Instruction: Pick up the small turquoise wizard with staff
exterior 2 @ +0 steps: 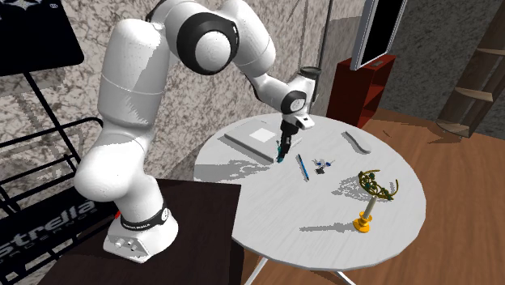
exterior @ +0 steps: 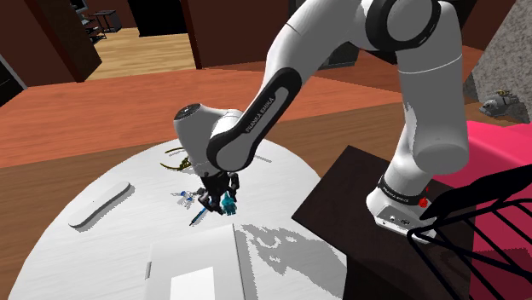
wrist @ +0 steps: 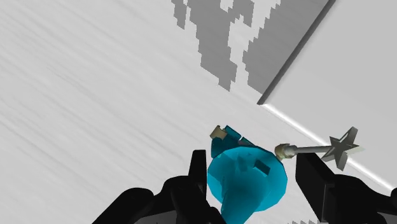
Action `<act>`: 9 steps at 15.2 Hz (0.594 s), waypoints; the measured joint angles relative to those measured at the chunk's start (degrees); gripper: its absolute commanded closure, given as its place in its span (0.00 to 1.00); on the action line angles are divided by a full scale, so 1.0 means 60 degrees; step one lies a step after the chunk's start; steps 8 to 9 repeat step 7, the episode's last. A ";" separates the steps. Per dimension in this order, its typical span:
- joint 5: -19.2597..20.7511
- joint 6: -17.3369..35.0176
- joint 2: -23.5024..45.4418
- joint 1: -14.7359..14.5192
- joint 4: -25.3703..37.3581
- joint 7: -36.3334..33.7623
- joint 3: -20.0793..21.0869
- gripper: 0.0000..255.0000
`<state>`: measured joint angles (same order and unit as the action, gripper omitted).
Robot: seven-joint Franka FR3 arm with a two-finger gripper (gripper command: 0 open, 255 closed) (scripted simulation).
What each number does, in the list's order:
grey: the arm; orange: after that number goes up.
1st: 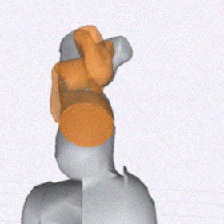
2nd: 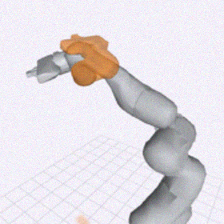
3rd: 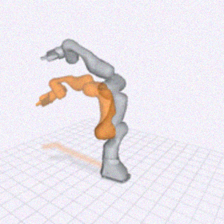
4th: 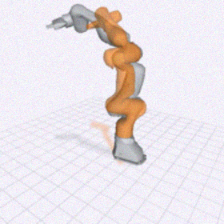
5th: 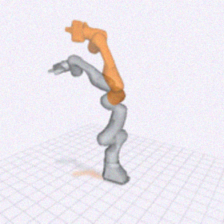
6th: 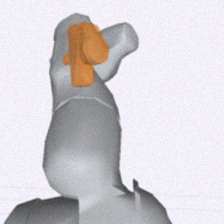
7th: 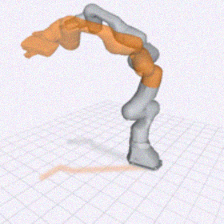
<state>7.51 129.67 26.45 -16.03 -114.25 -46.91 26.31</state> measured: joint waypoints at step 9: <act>-0.0339 -0.0646 -0.0678 0.0171 0.0022 0.0158 0.0207 1.00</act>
